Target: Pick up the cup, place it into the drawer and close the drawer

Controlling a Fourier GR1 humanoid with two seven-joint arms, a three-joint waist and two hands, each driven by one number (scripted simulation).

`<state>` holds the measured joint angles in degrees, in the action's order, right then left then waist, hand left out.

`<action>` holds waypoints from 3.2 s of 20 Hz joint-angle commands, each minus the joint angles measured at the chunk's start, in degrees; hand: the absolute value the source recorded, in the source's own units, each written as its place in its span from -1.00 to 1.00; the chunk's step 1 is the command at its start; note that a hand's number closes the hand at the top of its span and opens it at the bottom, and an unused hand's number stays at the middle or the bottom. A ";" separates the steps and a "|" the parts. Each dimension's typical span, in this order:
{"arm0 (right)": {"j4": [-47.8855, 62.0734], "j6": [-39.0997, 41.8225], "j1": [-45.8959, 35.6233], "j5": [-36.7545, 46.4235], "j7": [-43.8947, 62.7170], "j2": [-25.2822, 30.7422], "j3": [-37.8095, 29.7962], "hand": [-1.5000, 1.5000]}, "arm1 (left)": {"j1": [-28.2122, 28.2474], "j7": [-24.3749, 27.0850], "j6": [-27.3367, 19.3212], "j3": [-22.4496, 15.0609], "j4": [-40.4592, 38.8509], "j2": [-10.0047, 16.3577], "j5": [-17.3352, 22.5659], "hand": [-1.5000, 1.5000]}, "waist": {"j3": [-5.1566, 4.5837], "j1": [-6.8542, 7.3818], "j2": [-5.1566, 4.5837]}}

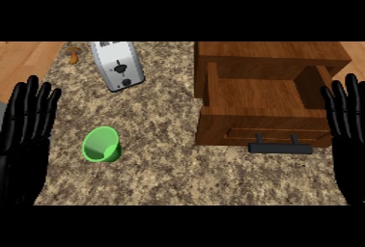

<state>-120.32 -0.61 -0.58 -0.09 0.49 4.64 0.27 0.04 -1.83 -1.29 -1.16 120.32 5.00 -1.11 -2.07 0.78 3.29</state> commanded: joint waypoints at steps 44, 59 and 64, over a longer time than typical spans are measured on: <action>4.89 6.55 -5.63 -6.20 6.08 0.61 -2.39 -1.00 | 6.27 9.65 -14.45 -0.42 -16.70 -4.93 4.38 -1.00 | 2.06 -0.58 -3.29; 1.45 7.68 -2.97 -8.16 6.85 -0.08 -2.03 -1.00 | 1.00 23.99 -7.69 10.57 -40.65 -1.41 11.10 -1.00 | 2.05 -0.91 -3.31; 5.23 5.83 -6.26 -5.50 5.49 -1.25 -1.46 -1.00 | 3.73 25.28 -9.41 7.29 -40.43 -4.27 8.48 -1.00 | 2.06 -0.71 -3.29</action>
<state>-117.77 5.49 -5.25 -6.29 7.54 3.76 -1.08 4.03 20.47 -10.77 6.00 83.43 1.62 7.60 -0.01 0.02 0.02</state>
